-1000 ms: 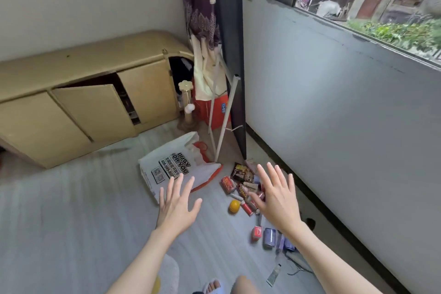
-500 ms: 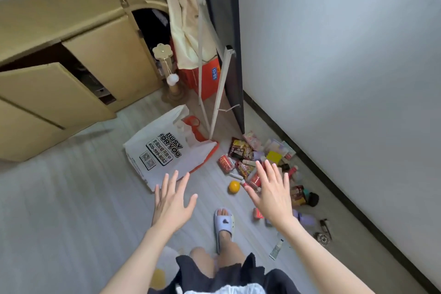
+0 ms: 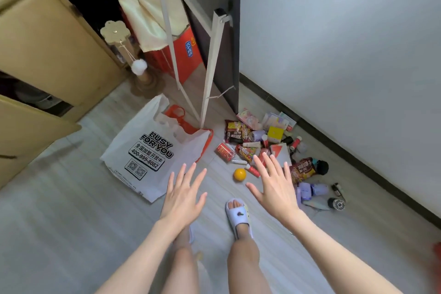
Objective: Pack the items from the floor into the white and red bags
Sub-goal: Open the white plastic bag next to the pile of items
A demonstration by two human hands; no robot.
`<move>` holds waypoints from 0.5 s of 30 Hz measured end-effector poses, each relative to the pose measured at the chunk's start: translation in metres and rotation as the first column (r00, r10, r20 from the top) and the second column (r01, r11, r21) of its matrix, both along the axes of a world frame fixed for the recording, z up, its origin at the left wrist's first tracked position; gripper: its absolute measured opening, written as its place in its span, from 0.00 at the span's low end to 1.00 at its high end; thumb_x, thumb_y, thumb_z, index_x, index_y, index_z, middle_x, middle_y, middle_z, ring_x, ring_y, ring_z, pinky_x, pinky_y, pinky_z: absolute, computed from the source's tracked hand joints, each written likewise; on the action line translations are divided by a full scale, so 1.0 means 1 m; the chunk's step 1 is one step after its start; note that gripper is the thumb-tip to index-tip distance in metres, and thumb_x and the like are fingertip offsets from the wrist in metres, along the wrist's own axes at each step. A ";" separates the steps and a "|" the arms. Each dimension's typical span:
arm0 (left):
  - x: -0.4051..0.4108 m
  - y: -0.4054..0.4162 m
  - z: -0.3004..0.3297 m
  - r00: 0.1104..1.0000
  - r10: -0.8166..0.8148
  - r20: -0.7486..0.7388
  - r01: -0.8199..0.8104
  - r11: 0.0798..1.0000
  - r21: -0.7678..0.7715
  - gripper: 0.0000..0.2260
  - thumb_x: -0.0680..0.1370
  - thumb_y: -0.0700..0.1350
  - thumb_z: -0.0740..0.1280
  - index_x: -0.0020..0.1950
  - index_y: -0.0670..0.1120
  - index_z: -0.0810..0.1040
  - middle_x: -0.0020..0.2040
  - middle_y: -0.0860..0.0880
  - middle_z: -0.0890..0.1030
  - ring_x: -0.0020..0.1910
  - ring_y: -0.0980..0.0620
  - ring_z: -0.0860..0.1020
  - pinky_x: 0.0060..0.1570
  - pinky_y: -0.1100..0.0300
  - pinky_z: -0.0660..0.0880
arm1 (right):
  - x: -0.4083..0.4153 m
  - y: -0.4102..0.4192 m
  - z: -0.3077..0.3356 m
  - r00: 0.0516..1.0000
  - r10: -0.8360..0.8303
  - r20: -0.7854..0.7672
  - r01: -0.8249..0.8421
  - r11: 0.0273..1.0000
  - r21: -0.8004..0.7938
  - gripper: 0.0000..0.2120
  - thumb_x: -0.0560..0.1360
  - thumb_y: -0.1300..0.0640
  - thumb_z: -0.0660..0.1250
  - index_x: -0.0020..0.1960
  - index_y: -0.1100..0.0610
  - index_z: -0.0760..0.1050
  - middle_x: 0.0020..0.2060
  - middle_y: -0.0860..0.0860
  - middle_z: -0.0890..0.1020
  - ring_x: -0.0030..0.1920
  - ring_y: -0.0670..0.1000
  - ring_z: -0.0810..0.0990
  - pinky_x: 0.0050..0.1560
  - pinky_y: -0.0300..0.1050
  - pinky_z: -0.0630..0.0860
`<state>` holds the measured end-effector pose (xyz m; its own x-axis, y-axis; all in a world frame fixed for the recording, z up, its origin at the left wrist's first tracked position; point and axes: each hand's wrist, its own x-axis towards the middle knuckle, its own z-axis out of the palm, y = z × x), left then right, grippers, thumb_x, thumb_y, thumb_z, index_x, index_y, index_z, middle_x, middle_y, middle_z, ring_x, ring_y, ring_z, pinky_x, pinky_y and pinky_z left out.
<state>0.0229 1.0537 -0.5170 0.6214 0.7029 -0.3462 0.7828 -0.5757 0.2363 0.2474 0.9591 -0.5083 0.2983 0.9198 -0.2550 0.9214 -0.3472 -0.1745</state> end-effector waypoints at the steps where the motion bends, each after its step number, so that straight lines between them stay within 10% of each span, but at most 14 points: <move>1: -0.006 0.007 -0.016 1.000 -0.017 0.012 0.017 1.000 0.000 0.26 0.71 0.55 0.54 0.68 0.50 0.67 0.67 0.43 0.73 0.68 0.42 0.68 0.65 0.41 0.63 | -0.007 0.005 -0.014 1.000 -0.024 0.006 0.024 1.000 0.005 0.34 0.71 0.40 0.66 0.71 0.53 0.64 0.68 0.56 0.70 0.69 0.59 0.68 0.67 0.63 0.61; 15: -0.060 0.097 -0.292 0.992 -0.124 -0.009 0.123 0.990 -0.068 0.23 0.71 0.52 0.55 0.63 0.45 0.73 0.61 0.39 0.77 0.61 0.36 0.74 0.57 0.37 0.68 | -0.068 0.078 -0.282 1.000 -0.027 0.006 0.027 0.999 -0.024 0.31 0.68 0.41 0.67 0.65 0.57 0.71 0.59 0.57 0.79 0.61 0.60 0.76 0.60 0.64 0.70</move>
